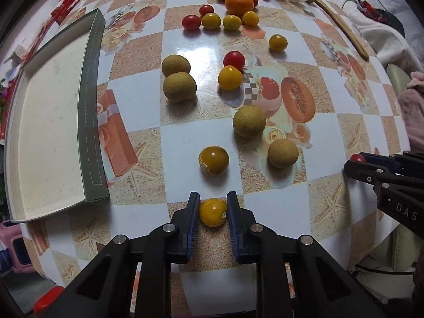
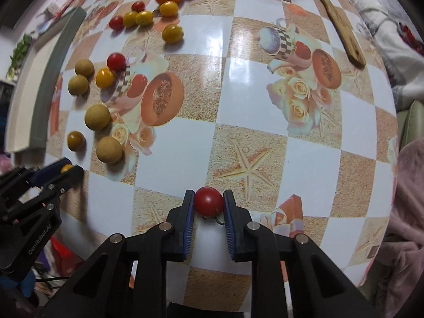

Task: Organize fruits
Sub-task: 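Grasp a yellow cherry tomato with the left gripper while the right grasps a red one, then carry both tomatoes over the white tray and open both grippers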

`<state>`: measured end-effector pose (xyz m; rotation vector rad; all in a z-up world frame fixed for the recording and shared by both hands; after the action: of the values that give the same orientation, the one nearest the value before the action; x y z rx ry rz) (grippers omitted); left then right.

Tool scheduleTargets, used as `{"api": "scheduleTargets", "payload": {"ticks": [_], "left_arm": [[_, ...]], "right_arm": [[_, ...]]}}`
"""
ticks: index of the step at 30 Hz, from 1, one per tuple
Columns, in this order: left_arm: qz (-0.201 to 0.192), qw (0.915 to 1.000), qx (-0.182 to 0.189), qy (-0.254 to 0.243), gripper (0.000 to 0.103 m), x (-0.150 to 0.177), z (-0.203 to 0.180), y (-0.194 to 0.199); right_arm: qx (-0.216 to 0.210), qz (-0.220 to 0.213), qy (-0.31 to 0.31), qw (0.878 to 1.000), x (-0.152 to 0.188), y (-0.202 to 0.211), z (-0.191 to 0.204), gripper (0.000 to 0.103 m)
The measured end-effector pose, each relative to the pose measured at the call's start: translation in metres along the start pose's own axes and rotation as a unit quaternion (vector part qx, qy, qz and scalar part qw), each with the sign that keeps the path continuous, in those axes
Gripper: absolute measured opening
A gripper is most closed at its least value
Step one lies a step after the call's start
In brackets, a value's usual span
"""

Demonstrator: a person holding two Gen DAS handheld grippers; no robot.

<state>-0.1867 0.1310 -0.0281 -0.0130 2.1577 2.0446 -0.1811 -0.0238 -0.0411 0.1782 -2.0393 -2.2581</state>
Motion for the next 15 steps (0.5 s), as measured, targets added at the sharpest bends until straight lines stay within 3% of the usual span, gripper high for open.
{"api": "scheduleTargets", "payload": {"ticks": [6, 9, 15], "left_arm": [[-0.015, 0.9992, 0.028, 0.023, 0.022, -0.001, 0.024, 0.024], [-0.024, 0.9990, 0.022, 0.032, 0.022, -0.005, 0.035, 0.036], [-0.053, 0.9960, 0.000, 0.072, 0.022, -0.010, 0.063, 0.064]], "right_arm": [[-0.051, -0.010, -0.023, 0.998, -0.010, 0.015, -0.014, 0.023], [-0.064, -0.016, -0.017, 0.998, -0.033, 0.026, -0.010, 0.023], [-0.086, -0.027, 0.023, 0.996, -0.045, 0.051, 0.011, 0.023]]}}
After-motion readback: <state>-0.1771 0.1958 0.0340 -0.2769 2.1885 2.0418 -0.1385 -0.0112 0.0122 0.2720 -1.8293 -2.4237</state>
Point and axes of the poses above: each gripper's, at about its wrist camera, not at the fingertips, and y roughly against the way its jaws point, z to its left, x to its underside, the point moved 5 cm from there along -y, roughly the way its jaws point, and after that the axes turned 4 degrees about -y, right-handed, at the moved point
